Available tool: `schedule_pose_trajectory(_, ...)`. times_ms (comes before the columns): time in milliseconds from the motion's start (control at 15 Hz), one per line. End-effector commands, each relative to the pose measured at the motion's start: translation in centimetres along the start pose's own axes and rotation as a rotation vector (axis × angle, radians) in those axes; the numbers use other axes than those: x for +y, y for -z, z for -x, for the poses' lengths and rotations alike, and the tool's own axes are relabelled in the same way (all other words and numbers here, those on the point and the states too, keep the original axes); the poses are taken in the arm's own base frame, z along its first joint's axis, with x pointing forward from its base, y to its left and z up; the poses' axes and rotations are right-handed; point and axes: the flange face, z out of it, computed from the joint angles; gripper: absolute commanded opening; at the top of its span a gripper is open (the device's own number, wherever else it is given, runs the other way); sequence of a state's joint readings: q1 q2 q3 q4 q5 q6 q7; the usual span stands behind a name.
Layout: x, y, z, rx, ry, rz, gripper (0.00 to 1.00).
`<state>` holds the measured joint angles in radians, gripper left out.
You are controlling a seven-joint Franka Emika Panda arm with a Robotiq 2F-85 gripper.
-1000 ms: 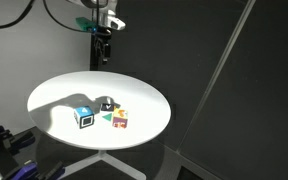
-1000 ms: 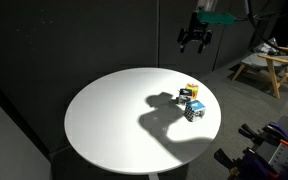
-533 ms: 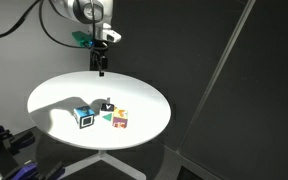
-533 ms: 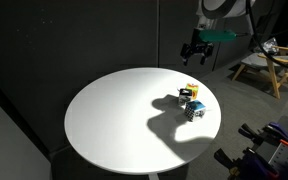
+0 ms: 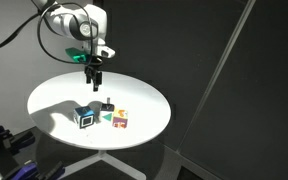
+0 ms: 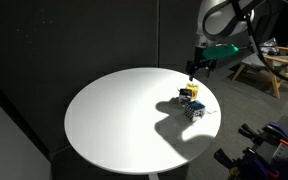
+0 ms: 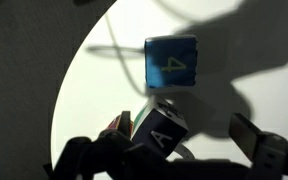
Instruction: Move the plush block to the left
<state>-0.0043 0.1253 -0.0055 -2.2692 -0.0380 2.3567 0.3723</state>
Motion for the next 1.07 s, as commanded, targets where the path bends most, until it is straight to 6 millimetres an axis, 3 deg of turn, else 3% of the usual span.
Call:
schedule_pose_trajectory(0, -0.6, -2.9, 0.9, 0.001, 0.029, 0.018, 1.0)
schedule_pose_trajectory(467, -2.9, -8.4, 1.7, 0.005, 0.073, 0.014, 1.0)
schedule_pose_trajectory(1000, -2.9, -11.7, 1.8, 0.067, 0.071, -0.005, 1.0)
